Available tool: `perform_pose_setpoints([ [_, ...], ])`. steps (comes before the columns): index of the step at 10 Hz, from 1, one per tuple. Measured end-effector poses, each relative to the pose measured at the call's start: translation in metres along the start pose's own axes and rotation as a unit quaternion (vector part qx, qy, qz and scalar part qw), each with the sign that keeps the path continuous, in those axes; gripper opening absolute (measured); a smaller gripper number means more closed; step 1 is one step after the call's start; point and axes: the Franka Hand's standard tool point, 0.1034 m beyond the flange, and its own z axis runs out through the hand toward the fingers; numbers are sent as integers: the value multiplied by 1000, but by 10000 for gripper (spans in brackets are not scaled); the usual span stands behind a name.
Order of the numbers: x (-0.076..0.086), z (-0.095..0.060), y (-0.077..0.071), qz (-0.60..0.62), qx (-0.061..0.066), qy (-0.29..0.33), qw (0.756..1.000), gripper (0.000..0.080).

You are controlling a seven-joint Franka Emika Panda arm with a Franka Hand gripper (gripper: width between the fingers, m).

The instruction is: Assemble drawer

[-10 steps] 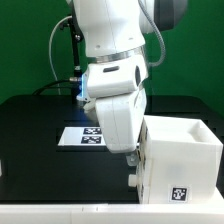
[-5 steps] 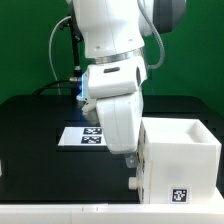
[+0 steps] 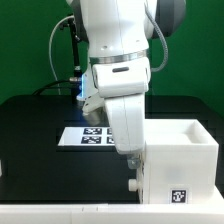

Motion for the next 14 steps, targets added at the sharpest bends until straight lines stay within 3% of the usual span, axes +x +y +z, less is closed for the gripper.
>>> perform_pose_setpoints([
  [4, 0, 0, 0, 0, 0, 0, 1000, 651],
  [9, -14, -3, 8, -11, 6, -3, 1000, 651],
  [12, -47, -18, 13, -4, -6, -14, 1000, 651],
  [14, -59, -24, 5, 14, -8, -19, 1000, 651],
])
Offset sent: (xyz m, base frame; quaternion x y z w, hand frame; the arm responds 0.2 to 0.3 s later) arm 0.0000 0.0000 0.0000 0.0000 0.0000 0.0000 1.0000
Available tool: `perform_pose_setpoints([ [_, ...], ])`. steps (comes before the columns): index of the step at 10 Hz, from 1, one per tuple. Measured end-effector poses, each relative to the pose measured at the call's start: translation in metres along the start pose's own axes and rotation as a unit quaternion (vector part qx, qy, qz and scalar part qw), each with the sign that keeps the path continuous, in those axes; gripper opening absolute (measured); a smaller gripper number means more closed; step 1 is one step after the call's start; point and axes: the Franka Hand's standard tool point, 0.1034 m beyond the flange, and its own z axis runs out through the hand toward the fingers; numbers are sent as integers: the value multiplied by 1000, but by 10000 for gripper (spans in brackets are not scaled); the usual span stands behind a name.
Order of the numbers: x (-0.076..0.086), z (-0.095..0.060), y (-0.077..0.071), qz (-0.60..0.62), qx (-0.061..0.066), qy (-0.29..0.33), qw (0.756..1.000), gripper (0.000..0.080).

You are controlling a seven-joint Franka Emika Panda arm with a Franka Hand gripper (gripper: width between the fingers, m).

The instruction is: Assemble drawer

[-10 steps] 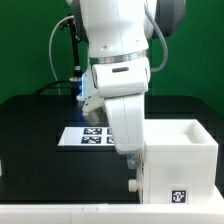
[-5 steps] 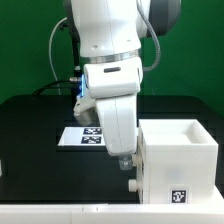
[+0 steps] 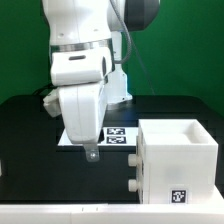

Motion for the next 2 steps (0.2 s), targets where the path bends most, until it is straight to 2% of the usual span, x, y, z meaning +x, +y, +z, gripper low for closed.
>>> perform_pose_setpoints([
  [2, 1, 2, -1, -1, 2, 1, 1000, 651],
])
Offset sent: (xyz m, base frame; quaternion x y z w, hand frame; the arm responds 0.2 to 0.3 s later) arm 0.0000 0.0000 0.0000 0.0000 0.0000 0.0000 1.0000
